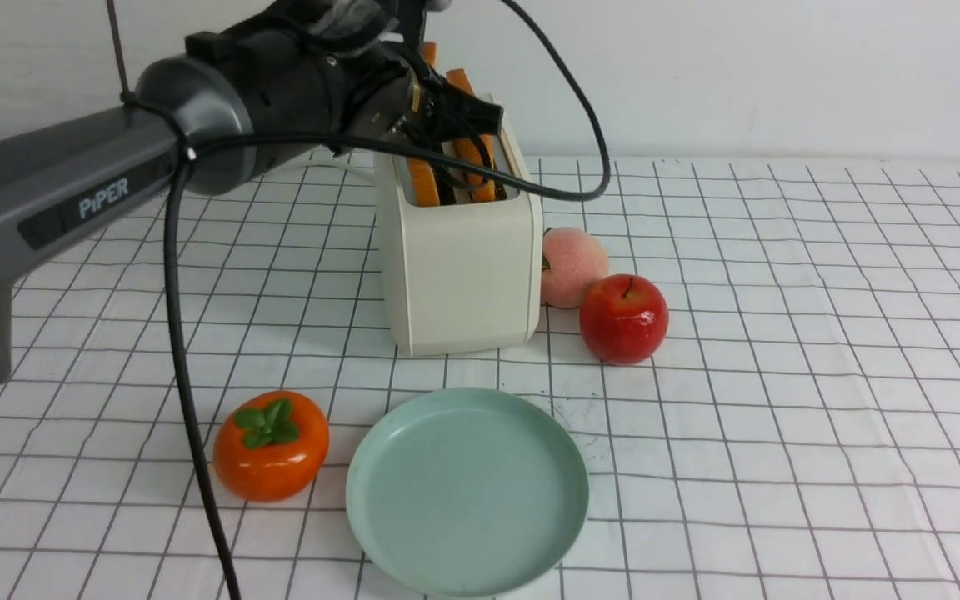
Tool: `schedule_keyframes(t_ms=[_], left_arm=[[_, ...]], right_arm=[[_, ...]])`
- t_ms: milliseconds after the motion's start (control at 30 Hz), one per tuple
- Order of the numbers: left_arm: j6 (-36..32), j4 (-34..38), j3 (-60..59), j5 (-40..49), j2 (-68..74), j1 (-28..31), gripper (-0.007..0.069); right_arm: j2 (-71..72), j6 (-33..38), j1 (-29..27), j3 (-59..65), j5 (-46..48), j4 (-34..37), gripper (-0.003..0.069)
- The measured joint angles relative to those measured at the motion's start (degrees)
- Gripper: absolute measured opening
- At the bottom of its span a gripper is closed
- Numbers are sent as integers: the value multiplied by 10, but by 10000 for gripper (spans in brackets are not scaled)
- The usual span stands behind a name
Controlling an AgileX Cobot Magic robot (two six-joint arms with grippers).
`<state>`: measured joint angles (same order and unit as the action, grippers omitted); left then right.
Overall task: Take toasted bread from bread machine on white checkered table place on plate.
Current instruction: 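Reach for a toast slice standing in the toaster with the left gripper, then place the slice of bread on the plate with the left gripper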
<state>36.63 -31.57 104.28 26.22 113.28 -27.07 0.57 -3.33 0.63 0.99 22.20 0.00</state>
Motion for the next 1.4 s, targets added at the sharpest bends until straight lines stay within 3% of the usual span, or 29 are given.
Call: schedule_keyframes(t_ms=[267, 367, 500, 600, 667, 700, 833, 1067, 1200, 1400], left_arm=[[8, -17, 0, 12, -120, 0, 106], [10, 8, 0, 35, -188, 0, 106], [-30, 83, 3, 106, -259, 0, 106], [-144, 221, 3, 245, -310, 0, 106], [-177, 265, -1, 295, -320, 0, 106], [-226, 331, -11, 354, -327, 0, 106], [-300, 452, -73, 425, -336, 0, 106], [-357, 544, -288, 375, -351, 0, 106], [-438, 617, -416, 274, -346, 0, 102], [-557, 734, -473, 112, -294, 0, 102]], right_arm=[[0, 0, 0, 0, 0, 0, 240], [0, 0, 0, 0, 0, 0, 240], [0, 0, 0, 0, 0, 0, 240], [0, 0, 0, 0, 0, 0, 240], [0, 0, 0, 0, 0, 0, 240], [0, 0, 0, 0, 0, 0, 240], [0, 0, 0, 0, 0, 0, 240], [0, 0, 0, 0, 0, 0, 240], [0, 0, 0, 0, 0, 0, 240], [0, 0, 0, 0, 0, 0, 240]])
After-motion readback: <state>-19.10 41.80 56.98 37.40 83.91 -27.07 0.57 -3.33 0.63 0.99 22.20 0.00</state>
